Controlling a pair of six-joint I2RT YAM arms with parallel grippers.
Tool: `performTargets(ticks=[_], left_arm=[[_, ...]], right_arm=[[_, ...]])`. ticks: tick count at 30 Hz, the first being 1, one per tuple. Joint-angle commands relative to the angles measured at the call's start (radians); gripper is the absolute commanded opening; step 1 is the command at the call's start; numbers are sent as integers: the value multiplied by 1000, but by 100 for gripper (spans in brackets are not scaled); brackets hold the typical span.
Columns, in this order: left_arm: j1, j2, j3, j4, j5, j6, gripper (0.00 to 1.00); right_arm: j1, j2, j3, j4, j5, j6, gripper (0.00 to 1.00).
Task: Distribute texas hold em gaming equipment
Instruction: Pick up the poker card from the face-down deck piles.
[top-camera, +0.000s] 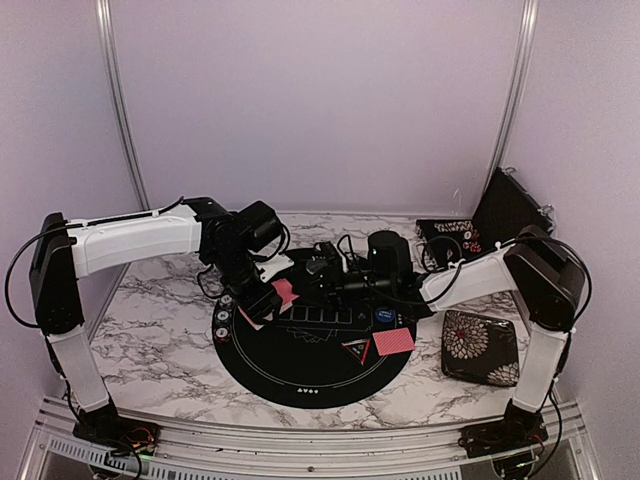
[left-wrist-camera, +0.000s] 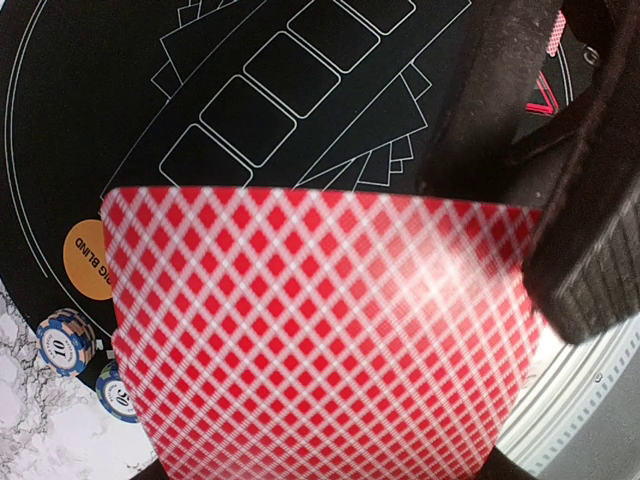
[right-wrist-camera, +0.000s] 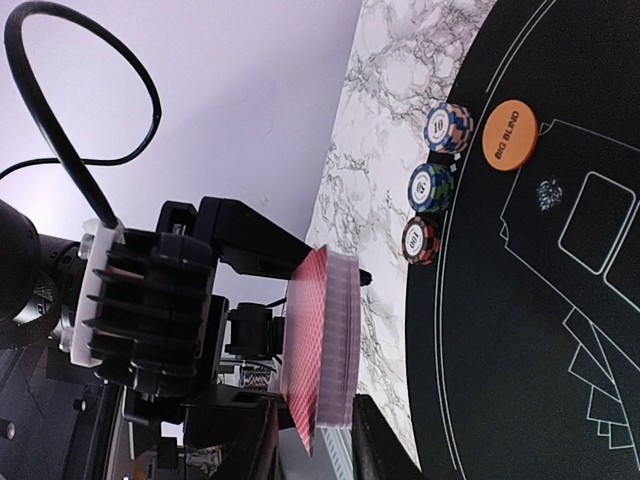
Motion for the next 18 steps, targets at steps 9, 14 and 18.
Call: performTargets(ticks=[9, 14, 18], left_arm=[[9, -25, 1, 3, 7, 1, 56], [9, -26, 1, 3, 7, 1, 56], [9, -27, -1, 3, 9, 0, 56]], right_arm=[[9, -29, -17, 51, -1, 22, 20], [17, -24, -13, 52, -4, 24, 17], [19, -24, -17, 58, -3, 27, 12]])
